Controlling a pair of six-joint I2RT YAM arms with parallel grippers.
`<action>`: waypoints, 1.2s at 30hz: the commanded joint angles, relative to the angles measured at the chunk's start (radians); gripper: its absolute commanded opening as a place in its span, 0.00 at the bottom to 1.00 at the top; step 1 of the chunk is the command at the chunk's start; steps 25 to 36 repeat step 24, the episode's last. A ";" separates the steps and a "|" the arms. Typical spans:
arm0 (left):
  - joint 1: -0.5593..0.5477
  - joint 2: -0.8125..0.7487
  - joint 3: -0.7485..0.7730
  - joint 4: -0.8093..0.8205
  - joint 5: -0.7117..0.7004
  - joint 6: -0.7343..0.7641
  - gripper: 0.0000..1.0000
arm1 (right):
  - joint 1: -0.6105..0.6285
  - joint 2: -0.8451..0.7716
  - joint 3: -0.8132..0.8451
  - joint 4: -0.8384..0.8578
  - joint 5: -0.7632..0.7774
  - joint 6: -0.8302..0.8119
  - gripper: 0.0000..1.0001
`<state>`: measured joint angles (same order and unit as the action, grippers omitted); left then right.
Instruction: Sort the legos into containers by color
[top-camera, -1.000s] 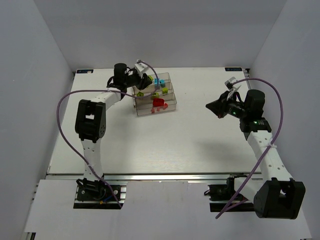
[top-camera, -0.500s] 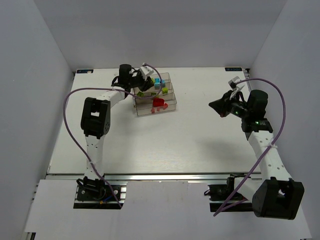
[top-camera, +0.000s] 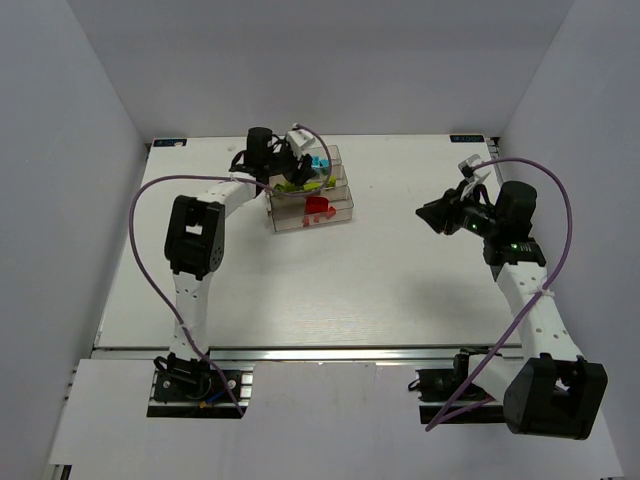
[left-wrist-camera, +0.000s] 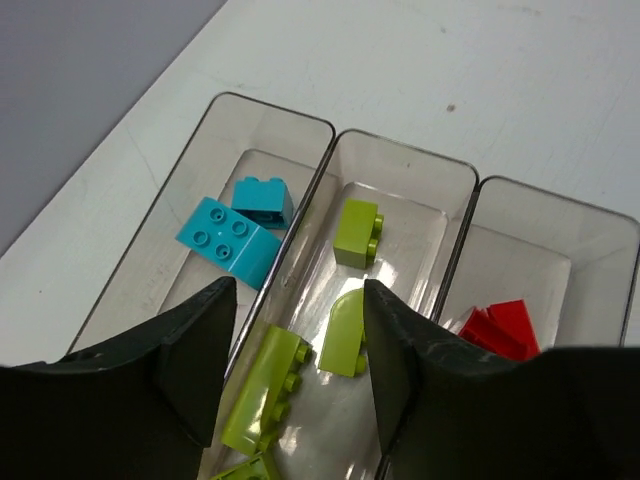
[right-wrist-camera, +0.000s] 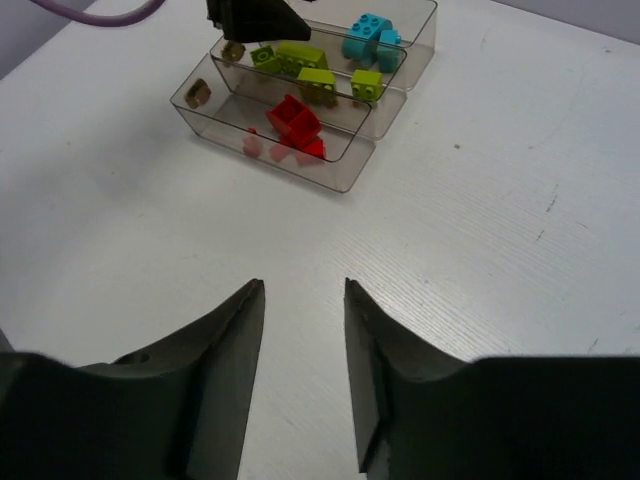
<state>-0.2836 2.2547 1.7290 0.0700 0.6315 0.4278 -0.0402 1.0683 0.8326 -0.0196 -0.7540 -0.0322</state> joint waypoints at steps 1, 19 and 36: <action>-0.002 -0.168 0.004 0.060 -0.035 -0.192 0.62 | -0.009 -0.004 -0.020 0.050 -0.001 -0.026 0.48; 0.032 -1.234 -0.965 0.002 -0.201 -0.509 0.98 | -0.081 -0.128 -0.099 0.083 0.243 0.146 0.89; 0.009 -1.408 -1.055 0.031 -0.283 -0.494 0.98 | -0.105 -0.166 -0.138 0.127 0.205 0.201 0.89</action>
